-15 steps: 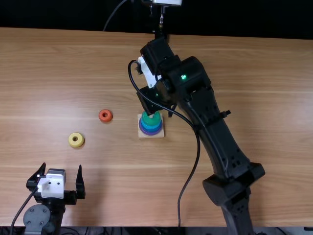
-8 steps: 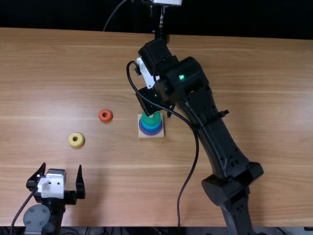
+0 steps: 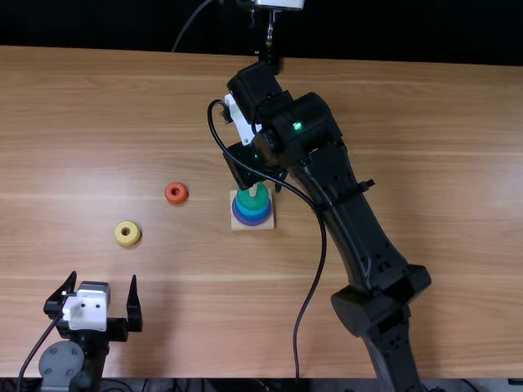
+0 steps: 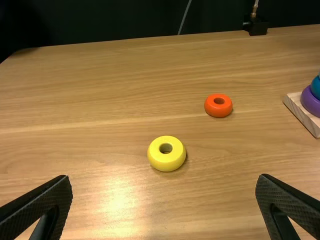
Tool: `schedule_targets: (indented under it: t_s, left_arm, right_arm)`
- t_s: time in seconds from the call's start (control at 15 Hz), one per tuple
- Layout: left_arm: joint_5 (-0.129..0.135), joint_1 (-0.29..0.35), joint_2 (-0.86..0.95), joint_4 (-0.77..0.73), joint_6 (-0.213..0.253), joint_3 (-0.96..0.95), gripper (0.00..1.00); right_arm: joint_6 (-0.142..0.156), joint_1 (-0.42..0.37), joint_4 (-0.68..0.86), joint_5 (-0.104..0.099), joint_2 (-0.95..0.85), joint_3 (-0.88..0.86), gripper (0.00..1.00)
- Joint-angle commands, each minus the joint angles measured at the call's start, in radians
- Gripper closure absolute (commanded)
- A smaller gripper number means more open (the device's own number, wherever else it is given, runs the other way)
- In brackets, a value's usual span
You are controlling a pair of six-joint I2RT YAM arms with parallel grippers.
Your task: Build the Hanoi tower: stack the rings onto the peg from bottom to top in this color order: purple, dark blue, light blue, dark green, light green, yellow, orange.
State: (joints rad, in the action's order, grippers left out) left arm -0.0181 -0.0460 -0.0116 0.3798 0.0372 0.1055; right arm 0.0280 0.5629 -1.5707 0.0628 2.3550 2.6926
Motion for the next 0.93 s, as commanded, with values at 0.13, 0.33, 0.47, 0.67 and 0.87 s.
schedule_targets:
  t_s: [0.13,0.33,0.47,0.67,0.87]
  left_arm:
    - [0.007,-0.005,0.012,0.08,-0.002,-0.105,0.0]
    - [0.007,-0.005,0.012,0.08,-0.002,-0.105,0.0]
    - [0.007,-0.005,0.012,0.08,-0.002,-0.105,0.0]
    - [0.007,-0.005,0.012,0.08,-0.002,-0.105,0.0]
    - [0.007,-0.005,0.012,0.08,-0.002,-0.105,0.0]
  right_arm:
    - [0.001,0.003,0.0,0.005,0.02,0.026,1.0]
    - [-0.006,0.002,0.0,0.005,0.018,0.013,1.0]
    - [-0.008,0.0,0.0,0.005,0.016,0.013,1.0]
    - [-0.01,0.0,0.0,0.005,0.009,0.013,1.0]
    - [-0.008,0.0,0.0,0.005,0.006,0.013,1.0]
